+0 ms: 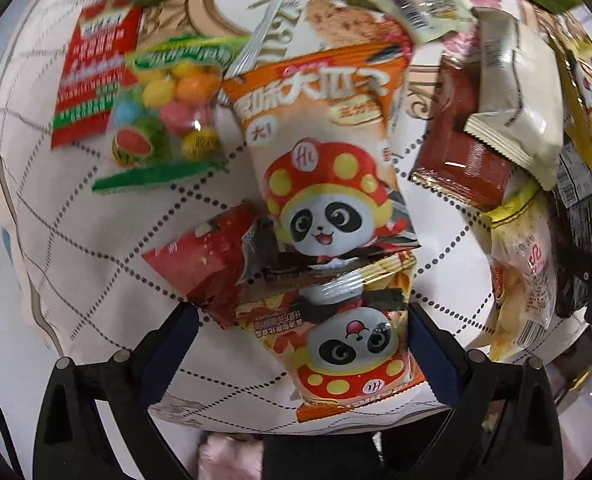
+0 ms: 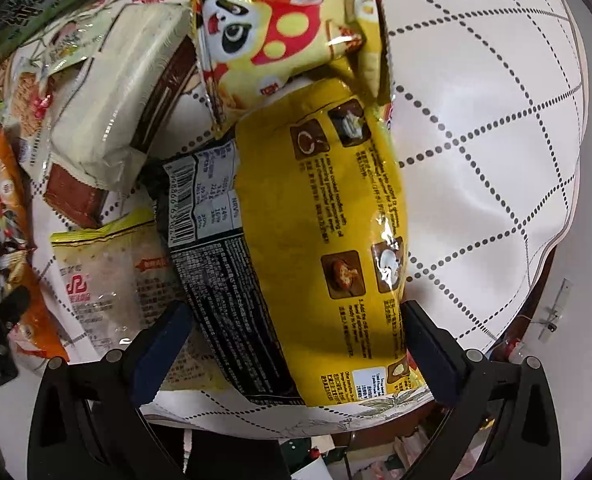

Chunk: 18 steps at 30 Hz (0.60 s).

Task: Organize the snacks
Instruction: 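Grasp the orange panda bag with left gripper while right grasps yellow-black bag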

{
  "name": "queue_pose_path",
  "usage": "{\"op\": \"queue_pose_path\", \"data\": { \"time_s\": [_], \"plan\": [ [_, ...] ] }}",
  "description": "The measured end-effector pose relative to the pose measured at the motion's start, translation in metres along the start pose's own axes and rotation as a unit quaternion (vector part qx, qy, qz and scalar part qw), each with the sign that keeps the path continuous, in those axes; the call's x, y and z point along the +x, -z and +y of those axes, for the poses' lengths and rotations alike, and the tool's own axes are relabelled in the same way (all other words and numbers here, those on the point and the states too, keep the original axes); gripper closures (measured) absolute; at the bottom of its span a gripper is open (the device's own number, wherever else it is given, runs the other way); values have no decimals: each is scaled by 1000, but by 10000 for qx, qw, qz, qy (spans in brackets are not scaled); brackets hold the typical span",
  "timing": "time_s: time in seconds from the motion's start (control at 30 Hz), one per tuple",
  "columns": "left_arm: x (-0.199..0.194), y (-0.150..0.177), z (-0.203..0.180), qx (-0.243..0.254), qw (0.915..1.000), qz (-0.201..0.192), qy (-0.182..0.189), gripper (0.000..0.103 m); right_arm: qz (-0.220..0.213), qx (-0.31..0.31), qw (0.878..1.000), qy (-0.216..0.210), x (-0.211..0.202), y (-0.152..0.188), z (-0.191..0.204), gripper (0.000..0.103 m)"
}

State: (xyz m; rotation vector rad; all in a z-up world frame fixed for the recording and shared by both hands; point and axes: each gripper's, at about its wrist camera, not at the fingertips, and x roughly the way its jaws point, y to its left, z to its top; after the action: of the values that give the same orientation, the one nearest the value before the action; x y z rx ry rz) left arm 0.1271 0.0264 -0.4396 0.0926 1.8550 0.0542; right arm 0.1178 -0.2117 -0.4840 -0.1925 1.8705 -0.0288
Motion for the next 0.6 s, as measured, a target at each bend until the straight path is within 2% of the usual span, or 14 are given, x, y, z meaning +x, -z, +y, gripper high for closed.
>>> {"op": "queue_pose_path", "data": {
  "time_s": [0.1, 0.23, 0.3, 0.37, 0.4, 0.43, 0.47, 0.6],
  "plan": [
    [16, 18, 0, 39, 9999, 95, 67, 0, 9, 172, 9998, 60, 9, 4, -4, 1],
    [24, 39, -1, 5, 9996, 197, 177, 1, 140, 720, 9972, -174, 16, 11, -29, 3],
    [31, 46, 0, -94, 9996, 172, 195, 11, 276, 950, 9945, -348, 24, 20, -38, 3],
    [43, 48, 0, -174, 9995, 121, 213, 28, 354, 1066, 9926, -454, 33, 31, -43, 3],
    [49, 51, -4, -194, 9995, 95, 209, 34, 372, 1094, 9922, -470, 39, 35, -45, 3],
    [41, 50, -7, -211, 9995, 80, 202, 44, 369, 1110, 9921, -459, 43, 41, -46, 3],
    [40, 50, -7, -219, 9996, 53, 192, 48, 350, 1115, 9922, -442, 46, 44, -47, 4],
    [31, 41, -21, -192, 9997, -91, 80, 51, 232, 1159, 9921, -415, 50, 55, -54, 10]
  ]
}}
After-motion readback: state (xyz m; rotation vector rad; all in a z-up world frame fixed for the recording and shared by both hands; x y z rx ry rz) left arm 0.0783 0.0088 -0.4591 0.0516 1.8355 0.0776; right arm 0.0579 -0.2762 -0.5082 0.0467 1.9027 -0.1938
